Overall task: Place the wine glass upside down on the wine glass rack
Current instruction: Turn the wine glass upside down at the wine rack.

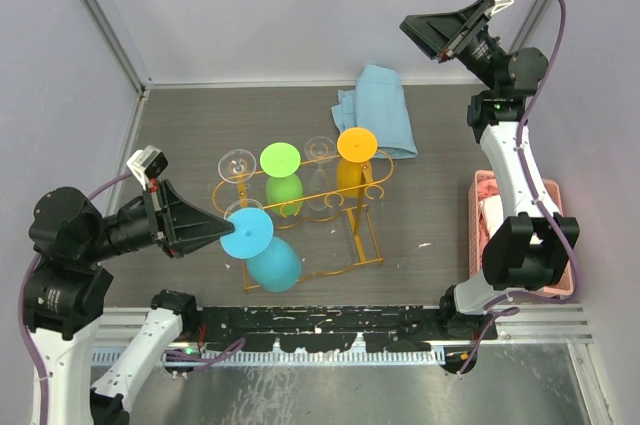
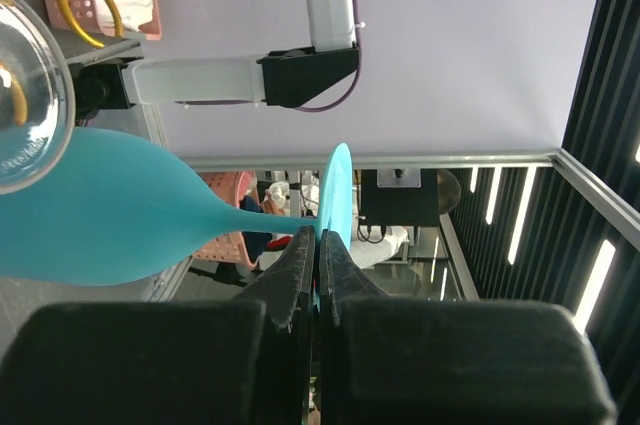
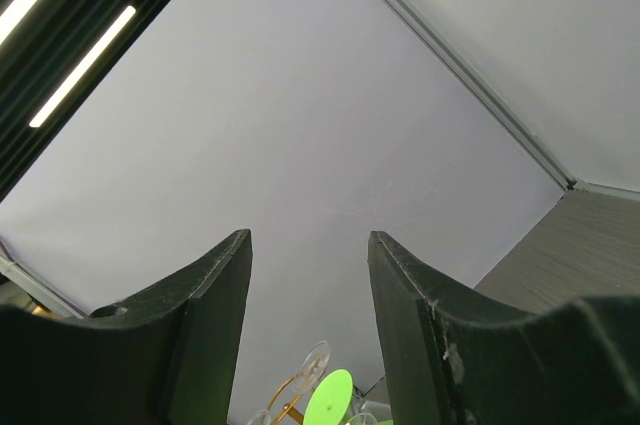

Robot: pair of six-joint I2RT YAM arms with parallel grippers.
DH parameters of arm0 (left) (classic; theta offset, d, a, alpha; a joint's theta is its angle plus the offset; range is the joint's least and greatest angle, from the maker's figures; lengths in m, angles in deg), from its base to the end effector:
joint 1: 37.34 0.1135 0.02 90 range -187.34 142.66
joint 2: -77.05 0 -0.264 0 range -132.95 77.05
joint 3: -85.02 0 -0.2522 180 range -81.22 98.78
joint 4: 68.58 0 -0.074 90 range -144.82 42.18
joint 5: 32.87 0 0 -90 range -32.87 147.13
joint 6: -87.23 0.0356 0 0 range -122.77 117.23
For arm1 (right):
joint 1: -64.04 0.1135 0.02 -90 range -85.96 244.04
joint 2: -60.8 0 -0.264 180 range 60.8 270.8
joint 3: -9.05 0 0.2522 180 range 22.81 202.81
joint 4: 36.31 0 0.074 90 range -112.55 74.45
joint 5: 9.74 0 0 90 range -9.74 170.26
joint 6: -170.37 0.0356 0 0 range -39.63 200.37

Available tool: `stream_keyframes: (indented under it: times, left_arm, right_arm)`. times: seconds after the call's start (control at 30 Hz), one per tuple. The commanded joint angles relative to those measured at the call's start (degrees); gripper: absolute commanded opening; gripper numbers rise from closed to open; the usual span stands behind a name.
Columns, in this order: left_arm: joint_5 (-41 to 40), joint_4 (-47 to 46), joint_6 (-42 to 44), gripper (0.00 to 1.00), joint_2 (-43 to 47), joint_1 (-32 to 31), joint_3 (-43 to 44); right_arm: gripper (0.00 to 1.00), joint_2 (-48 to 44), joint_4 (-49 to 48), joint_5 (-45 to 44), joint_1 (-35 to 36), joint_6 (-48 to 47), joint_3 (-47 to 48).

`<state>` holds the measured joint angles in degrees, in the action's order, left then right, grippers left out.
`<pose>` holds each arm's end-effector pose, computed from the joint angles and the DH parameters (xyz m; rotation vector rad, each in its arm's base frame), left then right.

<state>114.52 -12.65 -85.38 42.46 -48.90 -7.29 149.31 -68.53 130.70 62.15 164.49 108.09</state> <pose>0.0402 -0.0388 0.4605 -0.2856 2.0303 -1.9451 0.3328 0.0165 0.4891 -0.0919 1.2784 1.6206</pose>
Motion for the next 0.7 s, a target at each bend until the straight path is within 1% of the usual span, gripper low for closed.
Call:
stream_keyframes:
  times: [0.0,0.23,0.4,0.67]
  left_arm:
    - [1.9,-1.2,2.3,0.0,-0.5,0.2,-0.7]
    - [1.1,-0.6,5.3,0.0,-2.6,0.3,-0.6]
    - [0.0,1.9,9.2,0.0,-4.1,0.2,-0.8]
    - [1.0,2.0,11.1,0.0,-6.3,0.2,-0.9]
  right_arm:
    - [0.56,-0.5,-1.7,-0.3,-0.4,-1.2,-0.3]
    - [0.56,0.2,-1.9,-0.3,-0.6,-1.5,-0.7]
    - [0.56,0.7,-1.9,0.1,-0.9,-1.5,-0.4]
    - [0.56,1.9,-2.3,0.1,-1.4,-1.0,0.1]
